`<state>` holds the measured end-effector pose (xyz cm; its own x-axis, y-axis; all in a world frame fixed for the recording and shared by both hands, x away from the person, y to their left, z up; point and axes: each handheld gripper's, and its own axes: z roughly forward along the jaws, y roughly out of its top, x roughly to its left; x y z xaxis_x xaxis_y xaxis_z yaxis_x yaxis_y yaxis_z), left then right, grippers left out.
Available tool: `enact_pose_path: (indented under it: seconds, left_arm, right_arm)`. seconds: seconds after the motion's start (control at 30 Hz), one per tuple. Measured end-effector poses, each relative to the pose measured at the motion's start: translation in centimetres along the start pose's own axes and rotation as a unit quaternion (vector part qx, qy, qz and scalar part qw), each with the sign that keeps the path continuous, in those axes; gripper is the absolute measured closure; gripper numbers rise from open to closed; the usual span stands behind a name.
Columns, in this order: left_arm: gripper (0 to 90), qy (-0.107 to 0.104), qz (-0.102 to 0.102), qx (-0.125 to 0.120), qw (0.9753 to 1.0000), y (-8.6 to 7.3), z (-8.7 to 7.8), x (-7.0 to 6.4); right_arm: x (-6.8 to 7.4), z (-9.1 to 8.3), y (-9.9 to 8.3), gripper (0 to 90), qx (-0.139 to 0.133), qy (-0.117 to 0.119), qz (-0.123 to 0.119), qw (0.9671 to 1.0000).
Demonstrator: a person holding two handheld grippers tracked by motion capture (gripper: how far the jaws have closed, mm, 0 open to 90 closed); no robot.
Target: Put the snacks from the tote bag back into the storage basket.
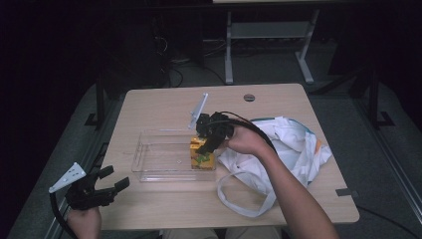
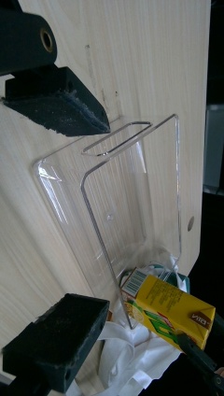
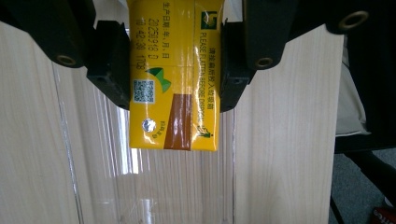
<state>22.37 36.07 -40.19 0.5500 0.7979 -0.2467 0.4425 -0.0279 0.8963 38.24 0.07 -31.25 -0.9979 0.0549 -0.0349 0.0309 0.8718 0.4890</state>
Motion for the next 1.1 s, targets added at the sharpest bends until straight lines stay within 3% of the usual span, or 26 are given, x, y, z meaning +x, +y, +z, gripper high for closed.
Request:
enact_pose_path:
  seconds: [1.1]
  left_arm:
    - [12.6, 0.000, 0.000, 0.000, 1.0000, 0.0, 0.0, 0.0]
  right_arm:
    - [-0.1, 2.9, -1.5, 52.2, 0.014, 0.015, 0.005, 0.9998]
